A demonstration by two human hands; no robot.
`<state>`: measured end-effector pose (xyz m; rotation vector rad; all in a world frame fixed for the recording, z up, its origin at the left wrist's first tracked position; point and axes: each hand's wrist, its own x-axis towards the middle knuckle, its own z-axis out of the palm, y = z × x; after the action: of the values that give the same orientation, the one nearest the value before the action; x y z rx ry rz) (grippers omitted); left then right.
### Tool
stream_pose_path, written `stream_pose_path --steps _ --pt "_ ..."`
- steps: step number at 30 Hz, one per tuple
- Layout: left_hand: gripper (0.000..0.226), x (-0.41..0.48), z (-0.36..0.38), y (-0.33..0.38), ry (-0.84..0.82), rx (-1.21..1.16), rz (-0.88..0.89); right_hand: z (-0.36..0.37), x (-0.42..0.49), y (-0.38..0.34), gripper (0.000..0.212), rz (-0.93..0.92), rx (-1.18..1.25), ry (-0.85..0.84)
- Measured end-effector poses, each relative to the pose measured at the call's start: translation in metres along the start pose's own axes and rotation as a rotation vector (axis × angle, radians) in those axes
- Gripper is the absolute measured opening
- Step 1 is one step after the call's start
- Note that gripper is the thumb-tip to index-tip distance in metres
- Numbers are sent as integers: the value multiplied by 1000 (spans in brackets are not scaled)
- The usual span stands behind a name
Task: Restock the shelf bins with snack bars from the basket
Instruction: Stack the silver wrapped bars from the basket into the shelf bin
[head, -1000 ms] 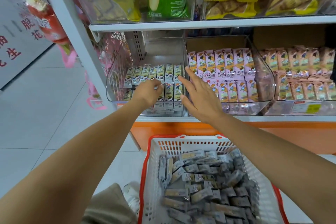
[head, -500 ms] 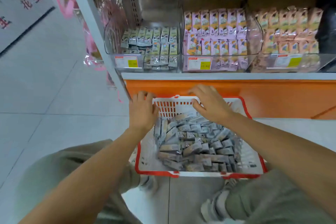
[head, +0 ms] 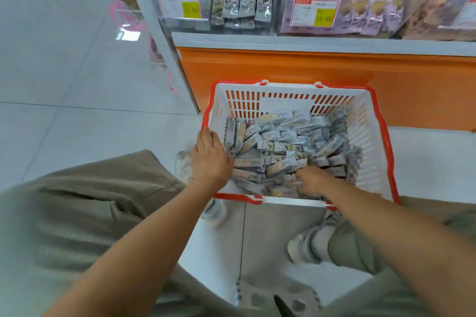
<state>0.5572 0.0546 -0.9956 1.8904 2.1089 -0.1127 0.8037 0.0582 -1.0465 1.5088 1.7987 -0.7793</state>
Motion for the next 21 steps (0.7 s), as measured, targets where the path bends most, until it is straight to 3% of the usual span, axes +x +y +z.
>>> stream_pose_path --steps 5,8,21 --pt "70 3 -2 0 -16 11 -8 3 8 0 8 72 -99 36" --pt "67 5 -4 0 -12 13 9 0 6 -1 32 99 -98 56" --pt "60 -1 -21 1 -98 62 98 -24 -16 8 35 27 96 65"
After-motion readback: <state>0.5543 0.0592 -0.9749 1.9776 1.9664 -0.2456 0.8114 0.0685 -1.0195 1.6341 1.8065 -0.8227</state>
